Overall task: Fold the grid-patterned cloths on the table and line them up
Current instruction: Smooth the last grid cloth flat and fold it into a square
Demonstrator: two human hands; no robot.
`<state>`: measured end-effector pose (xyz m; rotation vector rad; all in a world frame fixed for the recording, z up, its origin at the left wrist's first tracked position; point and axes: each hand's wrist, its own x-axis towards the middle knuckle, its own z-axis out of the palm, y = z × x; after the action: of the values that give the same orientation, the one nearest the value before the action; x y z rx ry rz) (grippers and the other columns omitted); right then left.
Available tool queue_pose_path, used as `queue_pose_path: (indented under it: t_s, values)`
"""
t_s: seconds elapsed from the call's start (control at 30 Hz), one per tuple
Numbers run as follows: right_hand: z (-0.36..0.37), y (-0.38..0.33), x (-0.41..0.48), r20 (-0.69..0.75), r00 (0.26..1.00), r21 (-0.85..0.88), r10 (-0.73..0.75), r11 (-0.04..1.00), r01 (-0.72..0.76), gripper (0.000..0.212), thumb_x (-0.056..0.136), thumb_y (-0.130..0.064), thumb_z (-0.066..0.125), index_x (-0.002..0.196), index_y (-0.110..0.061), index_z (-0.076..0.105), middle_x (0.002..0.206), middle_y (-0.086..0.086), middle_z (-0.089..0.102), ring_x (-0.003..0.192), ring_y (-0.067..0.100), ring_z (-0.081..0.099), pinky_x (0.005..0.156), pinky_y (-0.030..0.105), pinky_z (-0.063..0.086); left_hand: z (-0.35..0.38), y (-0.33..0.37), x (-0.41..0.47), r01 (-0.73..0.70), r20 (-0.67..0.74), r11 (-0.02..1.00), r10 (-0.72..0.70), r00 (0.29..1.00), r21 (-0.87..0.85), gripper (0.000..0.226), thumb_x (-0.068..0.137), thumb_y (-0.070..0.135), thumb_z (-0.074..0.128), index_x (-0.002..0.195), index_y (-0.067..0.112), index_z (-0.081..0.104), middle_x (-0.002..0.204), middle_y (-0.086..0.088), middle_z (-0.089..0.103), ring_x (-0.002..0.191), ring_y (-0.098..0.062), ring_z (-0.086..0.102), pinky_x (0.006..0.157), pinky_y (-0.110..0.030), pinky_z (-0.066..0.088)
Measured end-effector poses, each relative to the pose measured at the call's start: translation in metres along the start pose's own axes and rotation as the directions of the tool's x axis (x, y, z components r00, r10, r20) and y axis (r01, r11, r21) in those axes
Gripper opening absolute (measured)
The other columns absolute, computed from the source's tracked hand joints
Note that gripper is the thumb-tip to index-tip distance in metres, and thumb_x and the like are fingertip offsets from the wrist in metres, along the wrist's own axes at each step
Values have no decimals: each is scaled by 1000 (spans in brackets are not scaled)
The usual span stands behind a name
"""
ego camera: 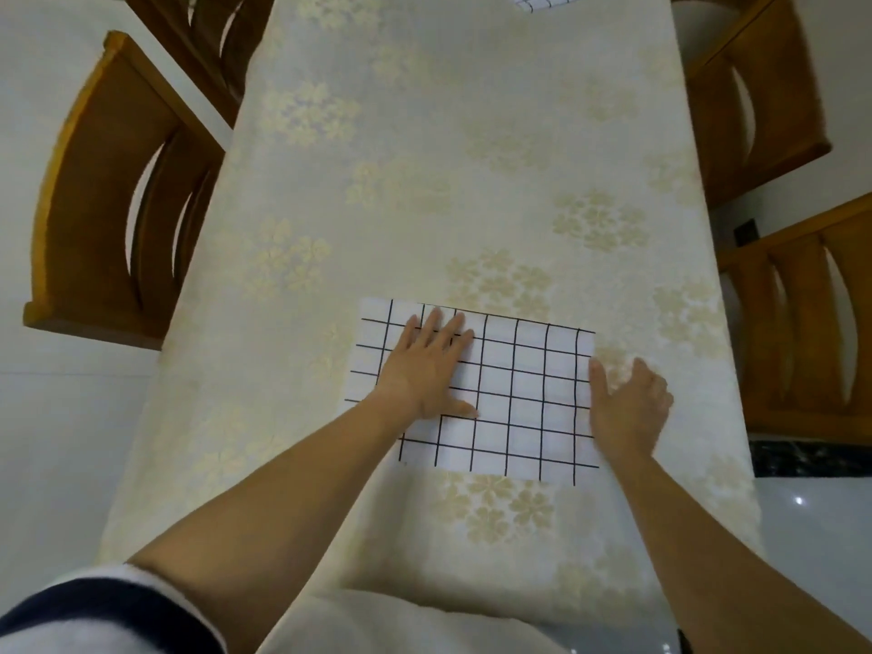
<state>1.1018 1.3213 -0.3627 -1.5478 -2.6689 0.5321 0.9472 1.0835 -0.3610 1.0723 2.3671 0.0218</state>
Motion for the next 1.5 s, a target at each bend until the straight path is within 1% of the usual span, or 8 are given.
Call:
queue_pose_path:
  t_s: [0.27, 0.4, 0.73, 0.87, 1.03, 1.13, 1.3, 1.5]
  values:
    - [4, -15, -9, 300, 932, 275, 204, 917, -289, 73, 76, -65, 72, 112, -5, 54, 110, 7, 62, 95, 25, 63, 84, 39, 54, -7, 21, 16, 96, 133, 994, -103, 986, 57, 155, 53, 87, 72, 156, 27, -28, 162, -2, -36, 148, -47, -26, 116, -72, -4]
    - [-16, -4, -4, 463, 873, 386, 152, 852, -353, 33, 88, -40, 71, 100, -9, 71, 93, 9, 72, 82, 26, 69, 78, 37, 56, -12, 17, 15, 97, 105, 995, -98, 990, 8, 156, 55, 83, 77, 157, 22, -23, 165, -1, -29, 152, -43, -20, 120, -68, 1]
    - [-38, -10, -37, 214, 964, 321, -160, 943, 86, 32, 100, -40, 54, 100, -9, 63, 90, 0, 61, 83, 20, 58, 72, 30, 43, -15, 30, 23, 190, 268, 977, -209, 940, 95, 172, 49, 72, 87, 145, 14, -43, 150, -13, -52, 140, -51, -37, 111, -78, -5]
    - [-57, -29, -49, 140, 966, 362, -216, 920, 153, 29, 101, -30, 54, 72, -26, 49, 68, -6, 53, 61, 12, 49, 54, 13, 35, -19, 39, 23, 250, 324, 960, -278, 904, 125, 173, 49, 69, 89, 135, 12, -50, 142, -15, -59, 134, -54, -43, 106, -82, -6]
    - [-65, -49, -61, 150, 954, 447, -260, 878, 169, 27, 102, -30, 52, 119, -15, 66, 106, -6, 71, 97, 10, 65, 86, 29, 52, -24, 44, 25, 289, 335, 946, -323, 885, 150, 174, 47, 72, 88, 133, 13, -51, 142, -16, -59, 135, -56, -41, 106, -83, -3]
    - [-73, -70, -73, 144, 941, 511, -305, 837, 193, 26, 102, -26, 52, 124, -22, 65, 98, -4, 73, 81, 7, 67, 86, 29, 55, -25, 39, 21, 240, 312, 965, -260, 914, 102, 172, 49, 73, 87, 140, 14, -46, 148, -14, -54, 139, -54, -36, 109, -81, -1]
    - [-77, -108, -84, 146, 929, 439, -340, 864, 247, 41, 103, -24, 50, 143, -15, 50, 129, -10, 61, 112, 0, 53, 85, -3, 34, -25, -14, -3, 22, -1, 984, -22, 1000, -178, 129, 74, 84, 59, 161, 22, -12, 166, 1, -26, 154, -34, -17, 122, -64, 1]
    - [-49, -162, -115, 160, 854, 397, -495, 825, 403, 48, 102, -33, 45, 148, -24, 43, 88, 10, 72, 69, 23, 65, 68, 40, 57, 12, -130, -47, 41, -307, 987, -87, 948, -152, 65, 106, 59, 16, 162, 31, -1, 170, 8, -5, 156, -18, -11, 127, -40, -5]
